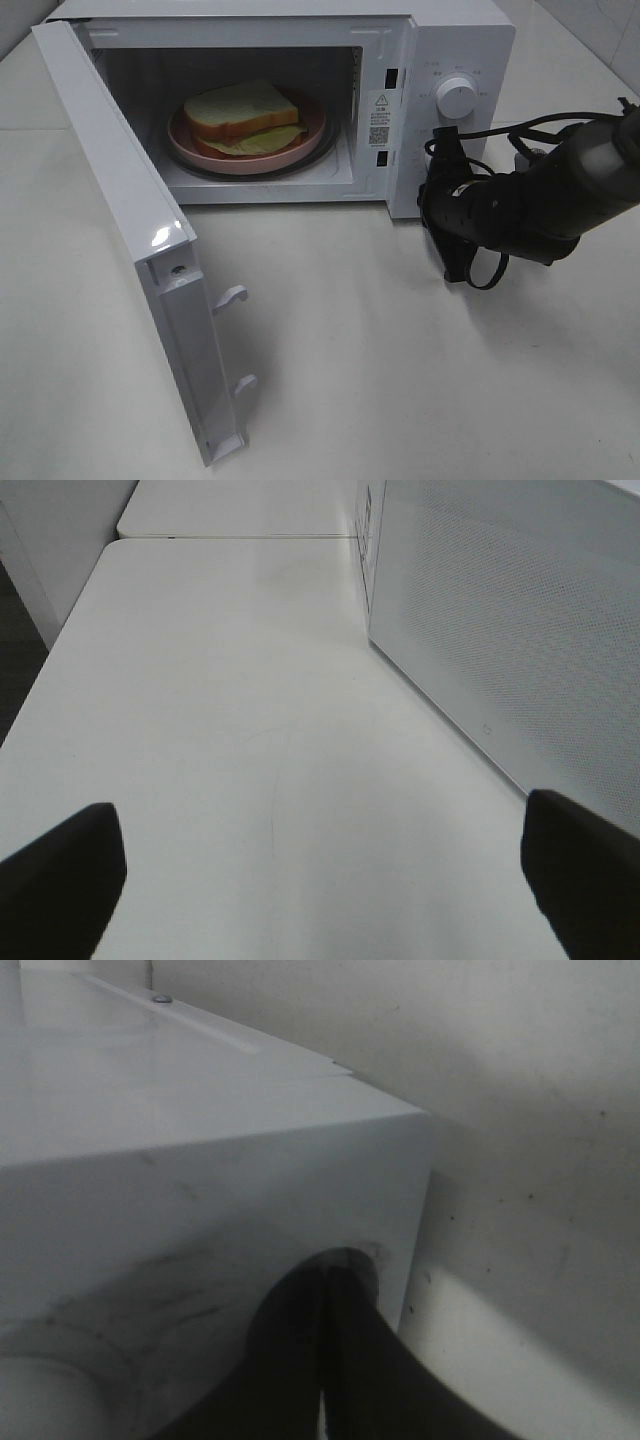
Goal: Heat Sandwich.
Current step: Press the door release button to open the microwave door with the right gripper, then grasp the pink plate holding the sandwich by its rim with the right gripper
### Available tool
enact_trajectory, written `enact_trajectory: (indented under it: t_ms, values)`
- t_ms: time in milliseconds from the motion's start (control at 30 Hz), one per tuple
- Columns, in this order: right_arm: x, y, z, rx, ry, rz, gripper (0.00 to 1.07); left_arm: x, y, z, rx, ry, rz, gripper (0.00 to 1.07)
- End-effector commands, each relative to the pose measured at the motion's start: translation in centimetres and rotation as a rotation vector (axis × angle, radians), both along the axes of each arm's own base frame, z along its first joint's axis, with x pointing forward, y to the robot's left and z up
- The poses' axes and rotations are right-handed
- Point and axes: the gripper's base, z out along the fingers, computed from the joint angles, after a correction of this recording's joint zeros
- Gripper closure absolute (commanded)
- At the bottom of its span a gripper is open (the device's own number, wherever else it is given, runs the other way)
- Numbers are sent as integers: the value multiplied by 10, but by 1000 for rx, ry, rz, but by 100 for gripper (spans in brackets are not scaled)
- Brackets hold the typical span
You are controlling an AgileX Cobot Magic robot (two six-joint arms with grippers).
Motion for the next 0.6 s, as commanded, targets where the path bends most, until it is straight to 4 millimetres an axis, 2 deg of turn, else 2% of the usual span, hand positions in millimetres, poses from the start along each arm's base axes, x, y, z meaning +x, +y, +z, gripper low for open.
enact_trajectory:
  t_ms: [33, 167, 367, 600]
  values:
    - [2, 10, 14, -44, -15, 107, 106, -3, 0, -1, -3, -24, 2, 5]
    - [-6, 9, 16, -62, 27, 138, 106, -3, 0, -1, -3, -24, 2, 5]
    - [-28, 0, 18, -90, 80, 167, 106, -3, 0, -1, -3, -24, 2, 5]
    - [-50, -9, 32, -134, 85, 216, 106, -3, 0, -1, -3, -24, 2, 5]
